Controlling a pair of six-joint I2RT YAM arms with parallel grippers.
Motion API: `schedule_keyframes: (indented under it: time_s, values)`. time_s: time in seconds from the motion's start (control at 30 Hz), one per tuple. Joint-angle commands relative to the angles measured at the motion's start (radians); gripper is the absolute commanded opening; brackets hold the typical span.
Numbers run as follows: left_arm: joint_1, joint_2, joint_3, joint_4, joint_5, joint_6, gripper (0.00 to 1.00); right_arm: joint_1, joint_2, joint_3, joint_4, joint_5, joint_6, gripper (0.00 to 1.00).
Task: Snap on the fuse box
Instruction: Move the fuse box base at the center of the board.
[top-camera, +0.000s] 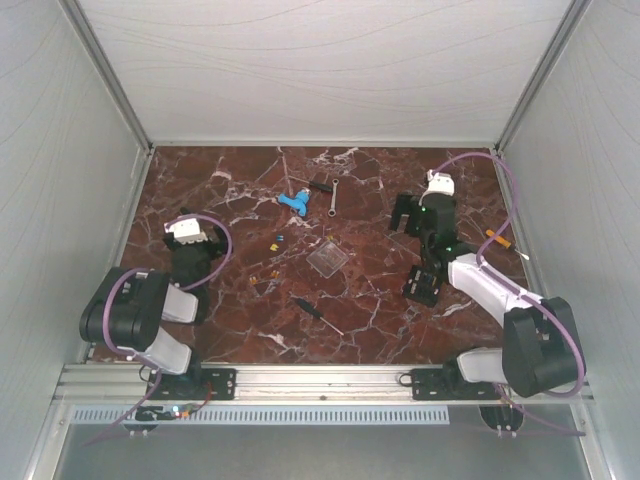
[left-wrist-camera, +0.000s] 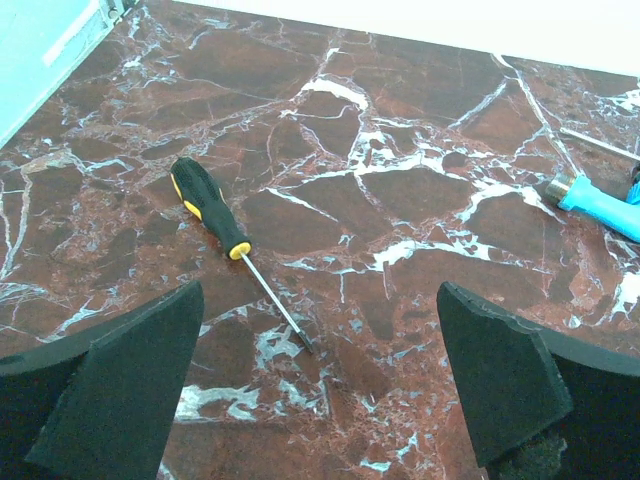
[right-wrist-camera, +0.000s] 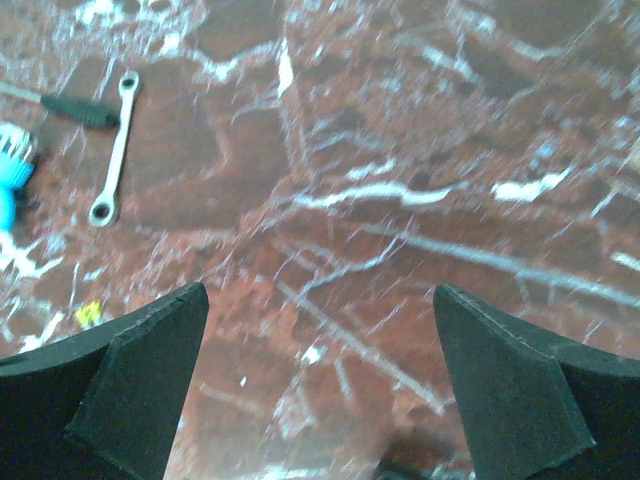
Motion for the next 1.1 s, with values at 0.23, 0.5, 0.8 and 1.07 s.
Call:
schedule_keyframes:
  time_s: [0.23, 0.5, 0.8, 1.07]
  values:
    - [-0.025, -0.172, 0.130, -0.251, -0.158, -0.012, 1.00, 0.117, -0.113, 0.106, -0.647, 0.008, 0.266, 0.88]
    - [-0.047, -0.338, 0.302, -0.639, -0.114, -0.204, 1.00, 0.145, -0.123, 0.098, -0.772, 0.030, 0.335, 0.76]
    - [-0.052, -0.387, 0.545, -1.184, 0.121, -0.614, 1.00, 0.143, -0.055, 0.077, -0.699, 0.072, 0.314, 0.53]
    - [-0.053, -0.478, 0.504, -1.304, 0.371, -0.720, 1.00, 0.126, 0.033, 0.063, -0.625, 0.087, 0.295, 0.42]
